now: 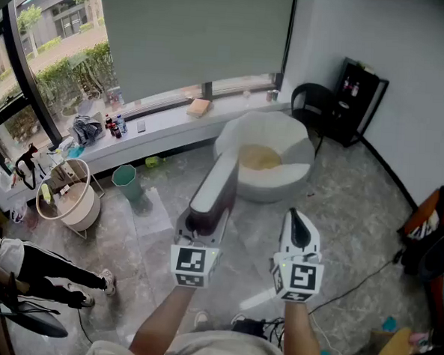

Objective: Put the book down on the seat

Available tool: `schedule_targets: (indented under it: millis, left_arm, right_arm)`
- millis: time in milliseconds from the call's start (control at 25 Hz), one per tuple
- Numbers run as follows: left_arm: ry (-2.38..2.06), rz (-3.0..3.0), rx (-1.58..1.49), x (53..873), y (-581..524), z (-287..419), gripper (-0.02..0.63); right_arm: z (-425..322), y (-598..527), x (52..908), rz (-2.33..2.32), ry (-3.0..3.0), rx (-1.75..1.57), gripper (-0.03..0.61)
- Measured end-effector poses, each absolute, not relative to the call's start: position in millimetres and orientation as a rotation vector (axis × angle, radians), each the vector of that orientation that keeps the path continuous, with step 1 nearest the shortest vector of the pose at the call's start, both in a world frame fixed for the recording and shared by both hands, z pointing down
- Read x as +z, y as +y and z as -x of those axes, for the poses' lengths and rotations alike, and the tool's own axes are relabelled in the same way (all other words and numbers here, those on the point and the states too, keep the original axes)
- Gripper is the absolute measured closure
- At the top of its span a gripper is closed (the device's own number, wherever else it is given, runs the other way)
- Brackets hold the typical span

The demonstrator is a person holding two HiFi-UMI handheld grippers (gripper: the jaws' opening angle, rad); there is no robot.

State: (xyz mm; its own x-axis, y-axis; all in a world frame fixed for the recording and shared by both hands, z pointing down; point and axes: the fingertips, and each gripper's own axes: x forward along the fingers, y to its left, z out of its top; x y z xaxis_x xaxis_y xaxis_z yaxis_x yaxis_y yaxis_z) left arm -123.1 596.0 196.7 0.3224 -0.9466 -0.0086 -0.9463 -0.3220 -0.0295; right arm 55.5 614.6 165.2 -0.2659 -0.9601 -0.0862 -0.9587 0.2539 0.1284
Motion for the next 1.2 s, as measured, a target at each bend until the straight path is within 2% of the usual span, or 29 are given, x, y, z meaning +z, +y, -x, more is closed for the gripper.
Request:
schedule_targets:
  millis: [880, 1200]
  left_arm:
    - [1.837, 2.492, -0.042, 200, 566, 35, 0.379]
    - [1.858, 2.476, -0.045, 207, 543, 28, 0.379]
  right_arm:
    - [-131, 584, 182, -1.860, -2.552, -0.179, 0.575]
    - [-144, 558, 191, -1.865, -2.558, -0.152, 0.575]
